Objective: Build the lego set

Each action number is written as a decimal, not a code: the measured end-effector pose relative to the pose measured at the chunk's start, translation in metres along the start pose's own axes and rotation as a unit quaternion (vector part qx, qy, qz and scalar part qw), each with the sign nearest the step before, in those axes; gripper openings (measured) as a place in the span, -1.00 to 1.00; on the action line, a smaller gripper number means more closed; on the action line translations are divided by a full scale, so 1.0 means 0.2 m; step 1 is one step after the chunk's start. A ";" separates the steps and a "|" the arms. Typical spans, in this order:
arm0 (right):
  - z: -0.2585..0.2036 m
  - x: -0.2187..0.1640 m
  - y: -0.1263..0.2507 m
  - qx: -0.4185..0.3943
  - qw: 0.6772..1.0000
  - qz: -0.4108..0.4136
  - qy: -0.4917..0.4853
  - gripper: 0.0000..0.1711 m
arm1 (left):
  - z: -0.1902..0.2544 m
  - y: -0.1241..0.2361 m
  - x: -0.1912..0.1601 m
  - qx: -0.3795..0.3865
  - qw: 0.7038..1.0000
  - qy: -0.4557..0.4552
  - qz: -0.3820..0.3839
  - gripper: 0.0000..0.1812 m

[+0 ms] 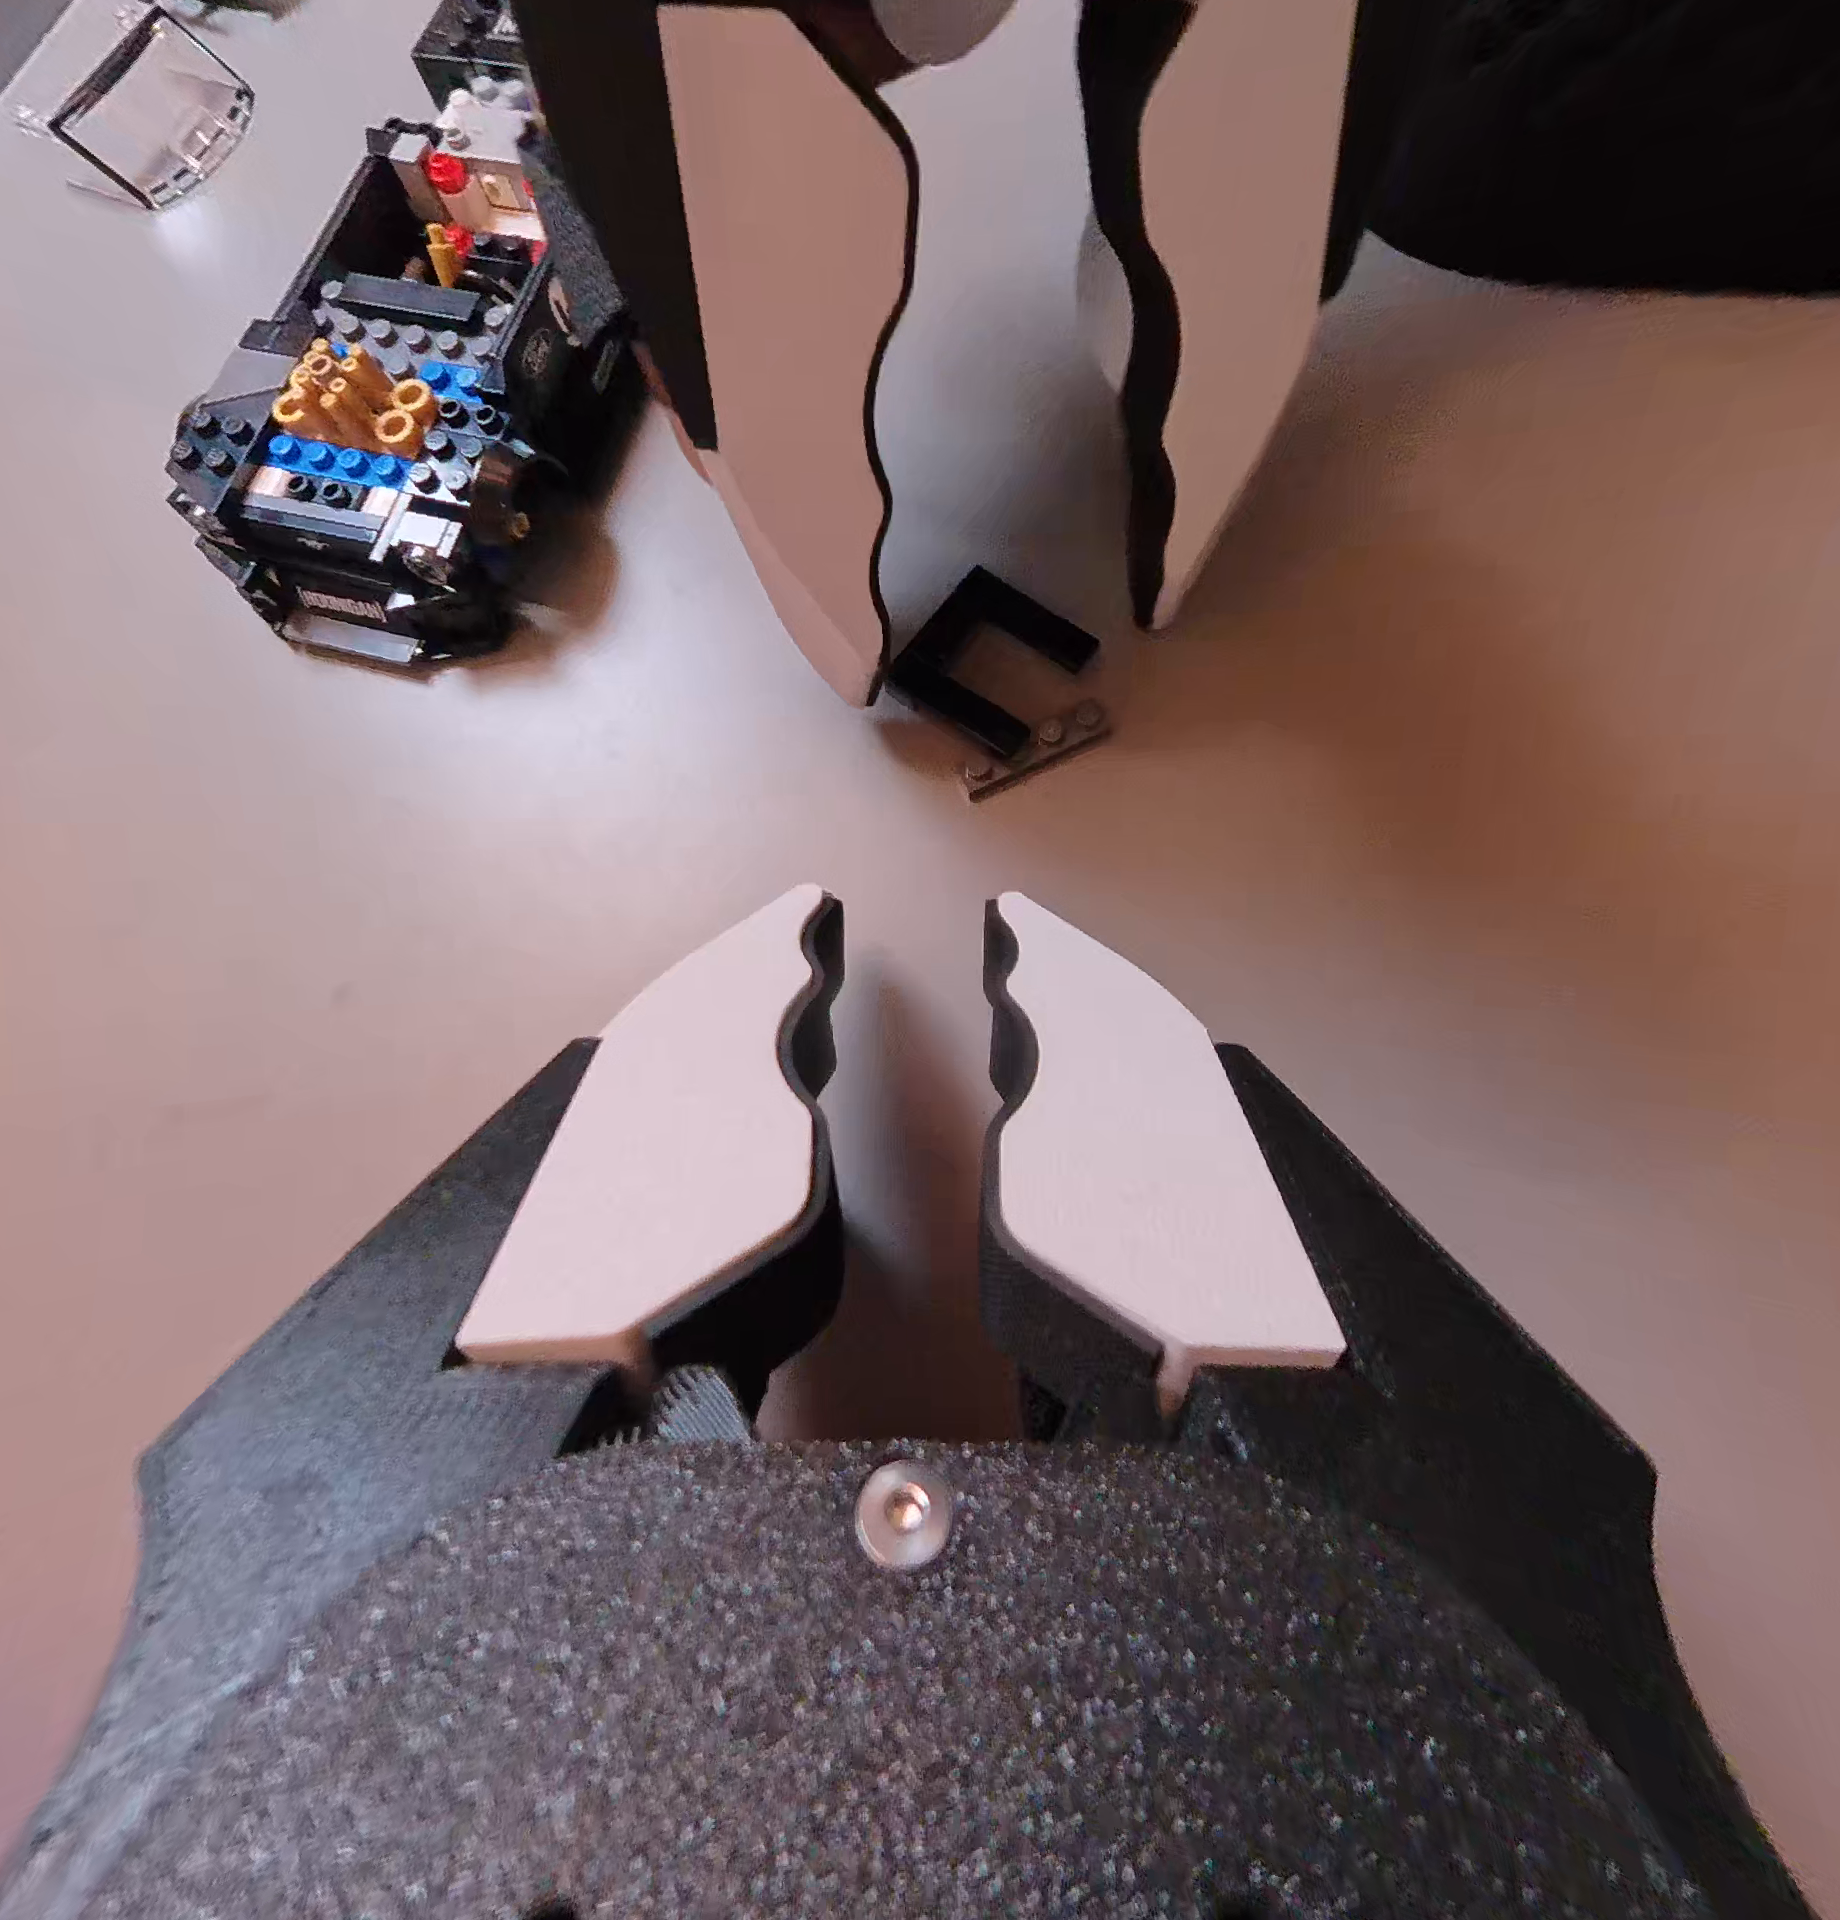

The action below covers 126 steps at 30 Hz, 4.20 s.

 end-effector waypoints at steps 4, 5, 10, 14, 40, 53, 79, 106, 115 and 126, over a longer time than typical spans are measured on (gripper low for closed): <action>0.03 0.00 0.00 0.004 1.000 0.010 0.027 -0.45 | 0.00 -0.01 -0.01 -0.002 1.000 -0.003 -0.005 -0.73; 0.03 -0.01 0.00 0.007 1.000 0.012 0.028 -0.48 | 0.00 -0.01 -0.01 -0.003 1.000 -0.003 -0.006 -0.73; -0.02 -0.03 0.01 0.011 0.999 0.020 -0.029 -0.54 | 0.00 -0.01 -0.02 -0.007 1.000 0.003 -0.003 -0.73; -0.05 -0.04 0.04 -0.014 0.996 0.041 -0.078 -0.49 | 0.00 -0.02 -0.02 -0.016 1.000 -0.006 -0.012 -0.73; -0.05 0.14 0.01 -0.163 0.899 0.064 -0.402 -0.91 | -0.02 0.07 0.02 -0.015 0.999 0.017 0.047 -0.73; -0.12 0.19 0.36 -0.258 0.747 0.366 -0.492 -0.91 | -0.03 0.12 0.20 -0.184 0.862 0.360 0.306 -0.75; -0.13 0.06 0.35 -0.215 0.760 0.411 -0.455 -0.76 | -0.05 0.09 0.17 -0.136 0.862 0.386 0.300 -0.92; -0.11 -0.13 0.03 -0.068 0.970 0.151 -0.178 -0.58 | -0.05 -0.02 0.06 -0.294 0.746 0.537 0.264 -0.92; -0.23 -0.12 0.24 -0.241 0.856 0.336 -0.310 -0.58 | -0.03 -0.06 0.06 -0.306 0.727 0.561 0.250 -0.92; -0.33 -0.12 0.14 -0.224 0.872 0.253 -0.355 -0.58 | 0.04 -0.14 0.07 -0.272 0.773 0.557 0.130 -0.91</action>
Point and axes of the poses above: each gripper's, where its closed fingertips meet, y back along the fingers, x out of its top, z = x × y across the jaws, the point moved 8 cm from there along y, back along the fingers, and after that the axes turned 4 degrees about z, right-handed, at the moved point
